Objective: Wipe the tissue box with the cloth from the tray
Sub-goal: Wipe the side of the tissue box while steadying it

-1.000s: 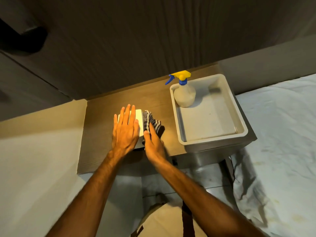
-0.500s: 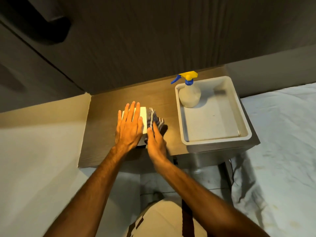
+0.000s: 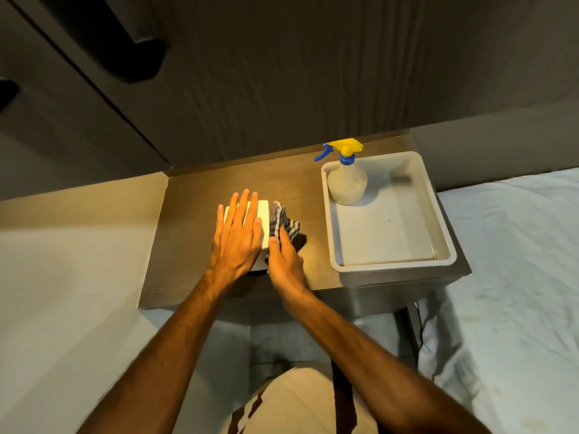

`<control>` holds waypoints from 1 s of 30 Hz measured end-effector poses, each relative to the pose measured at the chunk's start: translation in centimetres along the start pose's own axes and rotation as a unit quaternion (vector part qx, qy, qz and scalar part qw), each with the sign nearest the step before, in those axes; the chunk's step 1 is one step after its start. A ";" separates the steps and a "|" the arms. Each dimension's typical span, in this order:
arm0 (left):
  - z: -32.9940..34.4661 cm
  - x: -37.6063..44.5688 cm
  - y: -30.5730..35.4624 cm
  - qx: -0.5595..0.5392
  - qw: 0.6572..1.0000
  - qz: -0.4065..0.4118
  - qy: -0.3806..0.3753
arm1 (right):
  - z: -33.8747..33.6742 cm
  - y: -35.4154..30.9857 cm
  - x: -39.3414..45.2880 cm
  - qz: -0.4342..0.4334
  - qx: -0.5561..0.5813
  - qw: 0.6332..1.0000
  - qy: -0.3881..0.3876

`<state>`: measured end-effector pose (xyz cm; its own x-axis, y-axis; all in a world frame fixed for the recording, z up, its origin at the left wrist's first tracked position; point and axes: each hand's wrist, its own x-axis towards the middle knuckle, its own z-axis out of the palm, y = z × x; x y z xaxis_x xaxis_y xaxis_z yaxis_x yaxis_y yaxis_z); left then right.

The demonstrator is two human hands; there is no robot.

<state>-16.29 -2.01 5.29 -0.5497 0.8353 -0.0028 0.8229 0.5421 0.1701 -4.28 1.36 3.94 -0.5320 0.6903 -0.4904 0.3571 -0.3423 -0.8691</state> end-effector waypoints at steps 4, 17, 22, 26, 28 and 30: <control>0.0 -0.1 0.1 0.000 1.000 0.000 0.003 | -0.7 -2.3 4.1 -0.009 0.009 1.000 -0.014; 0.2 -0.1 -0.1 0.000 1.000 0.004 0.008 | -0.1 -2.3 3.0 -0.070 -0.006 0.997 0.014; -0.1 -0.2 0.1 0.011 1.000 0.002 0.003 | -0.4 -0.6 3.0 0.037 -0.019 0.999 0.018; 0.1 -0.1 -0.1 0.010 1.000 0.003 0.008 | 0.7 1.3 -1.5 0.008 0.006 1.000 0.025; 0.1 -0.1 -0.1 0.004 1.000 0.000 0.008 | 0.8 0.0 -0.1 -0.011 0.020 0.999 0.033; 0.0 -0.1 0.1 0.002 1.000 -0.002 0.008 | 0.5 -1.7 2.0 -0.027 0.028 0.999 0.026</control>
<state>-16.17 -2.07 5.35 -0.5547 0.8320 0.0117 0.8216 0.5455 0.1655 -6.28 2.99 4.40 -0.5083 0.7408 -0.4391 0.2838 -0.3373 -0.8976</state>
